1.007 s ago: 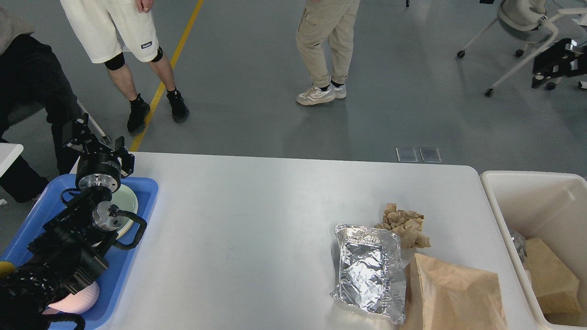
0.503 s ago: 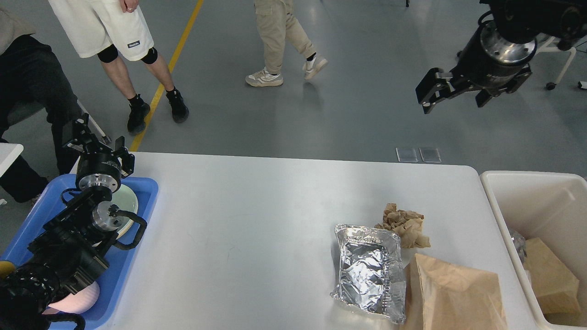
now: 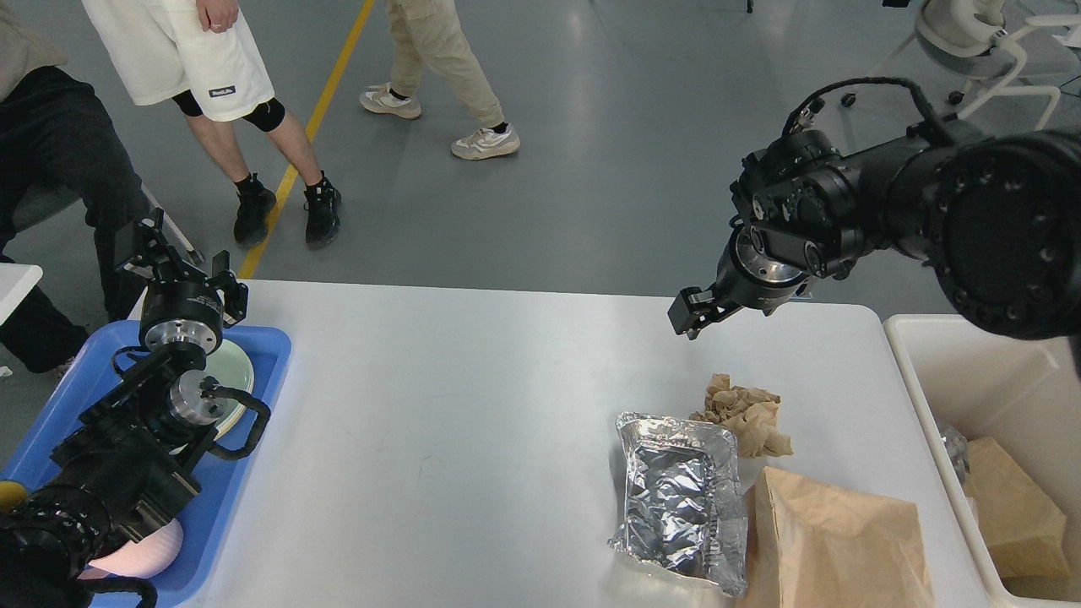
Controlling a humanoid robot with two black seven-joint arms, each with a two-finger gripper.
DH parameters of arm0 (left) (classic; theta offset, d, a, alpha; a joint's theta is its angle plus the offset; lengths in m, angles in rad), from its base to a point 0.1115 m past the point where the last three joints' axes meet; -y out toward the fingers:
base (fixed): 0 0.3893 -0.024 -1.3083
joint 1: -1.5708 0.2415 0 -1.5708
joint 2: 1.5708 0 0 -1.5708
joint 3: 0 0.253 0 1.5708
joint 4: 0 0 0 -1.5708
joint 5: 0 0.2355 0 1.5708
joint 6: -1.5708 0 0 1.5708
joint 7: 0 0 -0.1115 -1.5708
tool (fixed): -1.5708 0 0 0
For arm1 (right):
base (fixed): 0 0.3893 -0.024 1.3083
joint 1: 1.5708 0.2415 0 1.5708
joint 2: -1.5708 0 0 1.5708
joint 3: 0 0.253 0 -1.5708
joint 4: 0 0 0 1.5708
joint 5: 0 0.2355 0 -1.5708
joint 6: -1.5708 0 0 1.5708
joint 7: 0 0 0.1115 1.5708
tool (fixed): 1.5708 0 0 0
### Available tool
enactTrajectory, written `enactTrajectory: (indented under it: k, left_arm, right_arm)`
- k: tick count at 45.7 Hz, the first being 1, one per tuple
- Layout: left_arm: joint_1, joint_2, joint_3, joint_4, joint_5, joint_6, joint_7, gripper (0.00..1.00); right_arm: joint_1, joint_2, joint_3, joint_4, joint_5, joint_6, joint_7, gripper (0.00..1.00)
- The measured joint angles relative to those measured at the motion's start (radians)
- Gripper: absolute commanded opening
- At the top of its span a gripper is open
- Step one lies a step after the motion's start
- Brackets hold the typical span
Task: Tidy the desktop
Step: 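Bring the right gripper down toward the crumpled brown paper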
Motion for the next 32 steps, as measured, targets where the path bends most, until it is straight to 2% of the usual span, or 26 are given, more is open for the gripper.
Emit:
enactTrajectory:
  k: [8, 19, 32]
  left_arm:
    - [0.000, 0.000, 0.000, 0.000, 0.000, 0.000, 0.000, 0.96]
    - [0.000, 0.000, 0.000, 0.000, 0.000, 0.000, 0.000, 0.96]
    - [0.000, 0.000, 0.000, 0.000, 0.000, 0.000, 0.000, 0.96]
  right_arm:
    - [-0.117, 0.003, -0.001, -0.088, -0.024, -0.059, 0.000, 0.99]
    - [-0.268, -0.030, -0.004, -0.218, -0.026, -0.074, 0.001, 0.99]
    - [-0.356, -0.066, -0.005, -0.238, -0.023, -0.123, 0.001, 0.99]
